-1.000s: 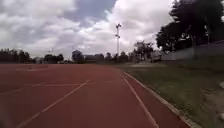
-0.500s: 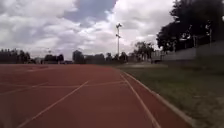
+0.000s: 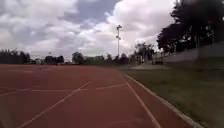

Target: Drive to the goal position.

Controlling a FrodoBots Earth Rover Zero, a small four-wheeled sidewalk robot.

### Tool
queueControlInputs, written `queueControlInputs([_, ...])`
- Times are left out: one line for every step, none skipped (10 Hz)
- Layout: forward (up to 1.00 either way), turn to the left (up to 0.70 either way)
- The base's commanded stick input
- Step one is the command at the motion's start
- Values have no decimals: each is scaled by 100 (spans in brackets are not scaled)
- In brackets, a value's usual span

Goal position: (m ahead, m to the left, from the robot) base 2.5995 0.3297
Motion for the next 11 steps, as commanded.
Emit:
queueControlInputs([60,0])
queueControlInputs([60,0])
queueControlInputs([60,0])
queueControlInputs([60,0])
queueControlInputs([60,0])
queueControlInputs([60,0])
queueControlInputs([60,0])
queueControlInputs([60,0])
queueControlInputs([60,0])
queueControlInputs([60,0])
queueControlInputs([60,0])
